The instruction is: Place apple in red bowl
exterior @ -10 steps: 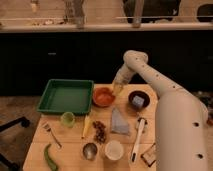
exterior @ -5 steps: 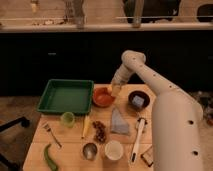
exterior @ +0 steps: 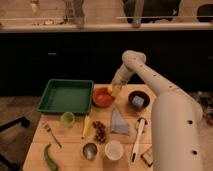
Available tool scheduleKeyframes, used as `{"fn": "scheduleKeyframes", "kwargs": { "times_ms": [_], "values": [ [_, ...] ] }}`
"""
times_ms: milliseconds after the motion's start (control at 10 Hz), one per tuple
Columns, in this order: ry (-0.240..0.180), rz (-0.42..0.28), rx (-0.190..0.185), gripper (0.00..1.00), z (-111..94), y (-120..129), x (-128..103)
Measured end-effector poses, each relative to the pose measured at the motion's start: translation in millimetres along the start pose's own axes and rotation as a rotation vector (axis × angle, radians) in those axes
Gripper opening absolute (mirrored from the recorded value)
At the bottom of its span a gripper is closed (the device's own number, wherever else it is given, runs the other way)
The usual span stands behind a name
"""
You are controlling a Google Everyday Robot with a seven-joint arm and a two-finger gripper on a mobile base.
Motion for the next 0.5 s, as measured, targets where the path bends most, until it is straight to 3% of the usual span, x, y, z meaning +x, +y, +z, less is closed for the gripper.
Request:
{"fn": "scheduleKeyframes", "kwargs": {
  "times_ms": [300, 500],
  "values": [
    [0.008, -0.028, -0.092, 0.0, 40, 1, -12],
    [0.007, -0.044, -0.12, 0.0, 49, 2, -21]
  ]
}}
